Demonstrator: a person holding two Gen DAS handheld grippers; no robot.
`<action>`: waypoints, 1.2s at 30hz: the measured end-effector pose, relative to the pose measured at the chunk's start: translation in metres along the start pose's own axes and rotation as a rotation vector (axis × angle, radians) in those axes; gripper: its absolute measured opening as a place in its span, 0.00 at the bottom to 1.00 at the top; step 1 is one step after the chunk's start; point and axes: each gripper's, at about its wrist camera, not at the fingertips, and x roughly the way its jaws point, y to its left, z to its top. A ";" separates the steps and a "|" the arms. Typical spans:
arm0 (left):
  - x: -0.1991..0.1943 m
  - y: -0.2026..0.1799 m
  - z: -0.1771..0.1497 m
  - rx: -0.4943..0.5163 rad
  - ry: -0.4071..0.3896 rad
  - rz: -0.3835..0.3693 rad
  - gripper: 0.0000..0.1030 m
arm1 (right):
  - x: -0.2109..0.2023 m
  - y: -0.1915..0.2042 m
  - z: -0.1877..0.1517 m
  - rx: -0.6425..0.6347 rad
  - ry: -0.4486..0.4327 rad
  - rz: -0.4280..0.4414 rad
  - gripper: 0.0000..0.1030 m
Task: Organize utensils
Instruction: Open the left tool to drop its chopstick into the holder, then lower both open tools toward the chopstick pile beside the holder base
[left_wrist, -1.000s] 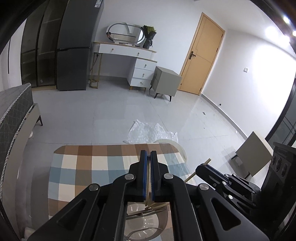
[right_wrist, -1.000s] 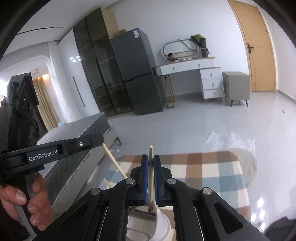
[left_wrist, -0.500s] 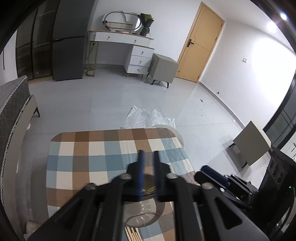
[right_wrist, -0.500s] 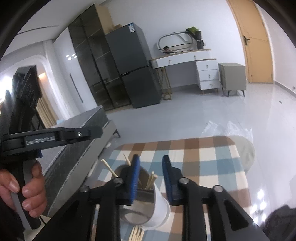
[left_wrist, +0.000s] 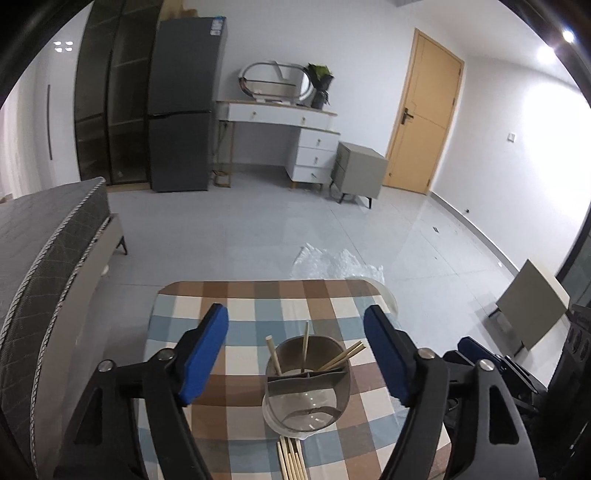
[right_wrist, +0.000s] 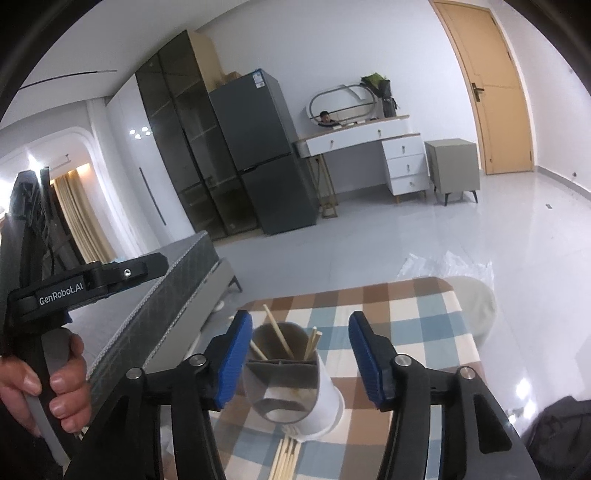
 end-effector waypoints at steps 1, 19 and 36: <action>-0.002 0.001 -0.001 -0.003 -0.006 0.007 0.74 | -0.003 0.002 0.000 -0.001 -0.005 0.000 0.58; -0.040 0.004 -0.037 -0.014 -0.097 0.090 0.85 | -0.045 0.031 -0.022 -0.037 -0.074 0.000 0.82; -0.037 0.015 -0.097 -0.016 -0.121 0.138 0.90 | -0.040 0.034 -0.076 -0.045 -0.032 -0.055 0.94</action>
